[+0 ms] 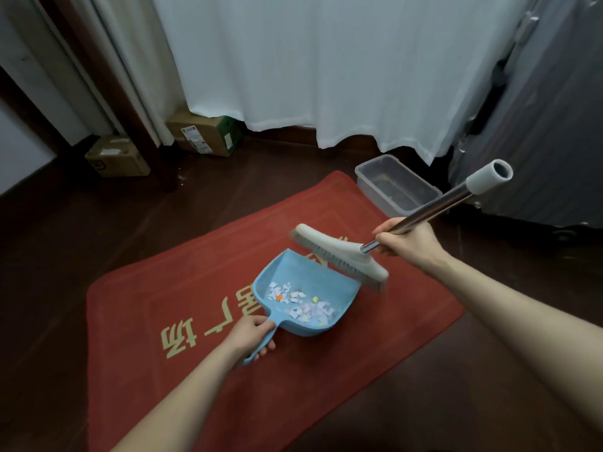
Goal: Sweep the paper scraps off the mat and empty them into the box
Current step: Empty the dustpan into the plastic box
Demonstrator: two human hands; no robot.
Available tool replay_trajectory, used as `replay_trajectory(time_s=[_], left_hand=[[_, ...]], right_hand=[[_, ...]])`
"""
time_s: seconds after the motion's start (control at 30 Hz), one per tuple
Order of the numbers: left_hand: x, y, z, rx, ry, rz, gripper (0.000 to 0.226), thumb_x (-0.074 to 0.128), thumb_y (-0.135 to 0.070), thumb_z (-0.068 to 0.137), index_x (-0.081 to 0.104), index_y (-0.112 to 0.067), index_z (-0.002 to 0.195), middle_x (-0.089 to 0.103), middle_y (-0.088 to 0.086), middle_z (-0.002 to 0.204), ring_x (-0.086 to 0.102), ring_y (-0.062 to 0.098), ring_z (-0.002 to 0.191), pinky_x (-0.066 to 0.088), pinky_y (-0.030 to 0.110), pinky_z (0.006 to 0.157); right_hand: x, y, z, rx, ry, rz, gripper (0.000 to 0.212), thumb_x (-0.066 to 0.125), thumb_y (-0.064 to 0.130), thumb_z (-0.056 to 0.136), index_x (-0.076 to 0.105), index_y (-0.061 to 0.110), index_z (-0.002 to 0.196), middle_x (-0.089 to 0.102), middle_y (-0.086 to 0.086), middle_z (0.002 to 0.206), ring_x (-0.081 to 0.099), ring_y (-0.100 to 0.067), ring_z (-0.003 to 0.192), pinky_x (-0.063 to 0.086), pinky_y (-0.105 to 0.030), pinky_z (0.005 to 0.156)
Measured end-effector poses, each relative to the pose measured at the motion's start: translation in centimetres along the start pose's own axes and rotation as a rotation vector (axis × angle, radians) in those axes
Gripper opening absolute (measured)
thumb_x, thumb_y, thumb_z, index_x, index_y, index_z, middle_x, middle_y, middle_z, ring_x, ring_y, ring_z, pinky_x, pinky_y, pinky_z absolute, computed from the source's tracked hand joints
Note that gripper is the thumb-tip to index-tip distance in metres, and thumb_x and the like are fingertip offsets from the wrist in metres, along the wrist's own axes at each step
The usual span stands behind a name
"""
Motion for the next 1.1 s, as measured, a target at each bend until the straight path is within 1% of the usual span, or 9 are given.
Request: replay_trajectory(time_s=[0.13, 0.23, 0.37, 0.47, 0.63, 0.73, 0.9, 0.97, 1.1], left_hand=[[-0.8, -4.5, 1.3, 0.026, -0.035, -0.051, 0.022, 0.045, -0.015, 0.098, 0.059, -0.01, 0.082, 0.061, 0.005, 0.057, 0.043, 0.006, 0.03, 0.032, 0.014, 0.031], [-0.8, -8.2, 2.5, 0.038, -0.016, -0.058, 0.021, 0.044, -0.013, 0.098, 0.061, -0.007, 0.089, 0.062, 0.008, 0.061, 0.042, 0.007, 0.03, 0.032, 0.014, 0.032], [-0.3, -13.1, 4.4, 0.044, -0.023, -0.047, 0.022, 0.041, -0.008, 0.097, 0.063, -0.002, 0.098, 0.067, 0.01, 0.069, 0.041, 0.007, 0.028, 0.032, 0.013, 0.03], [0.1, -16.6, 6.0, 0.062, -0.065, -0.078, 0.025, 0.042, -0.009, 0.096, 0.063, 0.0, 0.106, 0.067, 0.008, 0.065, 0.042, 0.008, 0.028, 0.033, 0.013, 0.031], [1.4, -22.5, 8.4, 0.14, -0.138, -0.134, 0.022, 0.041, -0.009, 0.096, 0.061, 0.001, 0.091, 0.062, 0.005, 0.055, 0.04, 0.007, 0.023, 0.031, 0.011, 0.029], [3.1, -25.5, 10.0, 0.169, -0.126, -0.162, 0.023, 0.04, -0.007, 0.095, 0.058, -0.001, 0.082, 0.06, 0.008, 0.062, 0.041, 0.007, 0.024, 0.032, 0.012, 0.029], [5.7, -29.5, 12.2, 0.213, -0.107, -0.186, 0.02, 0.04, -0.008, 0.096, 0.058, -0.002, 0.089, 0.059, 0.009, 0.066, 0.042, 0.005, 0.025, 0.033, 0.012, 0.03], [6.6, -30.6, 13.1, 0.222, -0.103, -0.194, 0.018, 0.041, -0.008, 0.096, 0.057, -0.001, 0.098, 0.059, 0.009, 0.068, 0.043, 0.005, 0.026, 0.034, 0.013, 0.03], [8.2, -32.0, 14.3, 0.228, -0.088, -0.199, 0.018, 0.041, -0.005, 0.095, 0.056, -0.002, 0.103, 0.059, 0.009, 0.07, 0.043, 0.004, 0.026, 0.034, 0.011, 0.031]], right_hand=[[-3.5, -0.5, 1.6, 0.016, -0.077, -0.106, 0.015, 0.062, 0.004, 0.077, 0.072, 0.015, 0.073, 0.073, -0.005, 0.065, 0.073, -0.02, 0.066, 0.061, -0.04, 0.073], [-6.1, -0.6, 2.5, 0.025, -0.126, -0.167, 0.011, 0.061, 0.01, 0.073, 0.072, 0.013, 0.07, 0.072, -0.003, 0.059, 0.072, -0.017, 0.065, 0.06, -0.041, 0.074], [-10.3, -1.8, 4.3, 0.106, -0.222, -0.15, 0.018, 0.06, 0.021, 0.069, 0.07, 0.007, 0.063, 0.07, -0.005, 0.057, 0.07, -0.02, 0.064, 0.058, -0.035, 0.066], [-13.7, -2.5, 5.9, 0.153, -0.276, -0.119, 0.026, 0.056, 0.026, 0.068, 0.071, 0.008, 0.058, 0.069, -0.006, 0.051, 0.071, -0.02, 0.06, 0.06, -0.041, 0.073], [-15.0, -3.1, 8.1, 0.176, -0.166, -0.09, 0.014, 0.059, 0.013, 0.072, 0.067, 0.003, 0.065, 0.071, -0.012, 0.058, 0.073, -0.025, 0.057, 0.062, -0.038, 0.068], [-14.1, -4.5, 9.4, 0.193, -0.088, -0.058, 0.008, 0.063, 0.008, 0.072, 0.067, 0.002, 0.069, 0.072, -0.016, 0.061, 0.073, -0.03, 0.059, 0.062, -0.037, 0.063], [-11.9, -6.7, 11.0, 0.171, 0.039, -0.029, 0.009, 0.065, 0.003, 0.076, 0.062, 0.004, 0.068, 0.071, -0.017, 0.063, 0.073, -0.031, 0.06, 0.054, -0.029, 0.05], [-11.6, -7.4, 11.6, 0.154, 0.061, -0.04, 0.008, 0.065, 0.004, 0.076, 0.064, 0.004, 0.068, 0.072, -0.015, 0.063, 0.073, -0.03, 0.061, 0.054, -0.03, 0.053], [-11.2, -8.3, 12.5, 0.132, 0.068, -0.086, 0.007, 0.066, 0.009, 0.075, 0.071, 0.008, 0.071, 0.074, -0.009, 0.066, 0.074, -0.023, 0.062, 0.062, -0.038, 0.071]])
Point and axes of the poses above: each hand's wrist, its own z-axis towards the middle knuckle, its own x-axis out of the palm, y = z × x, the point moved 9 cm from there along z, towards the middle knuckle
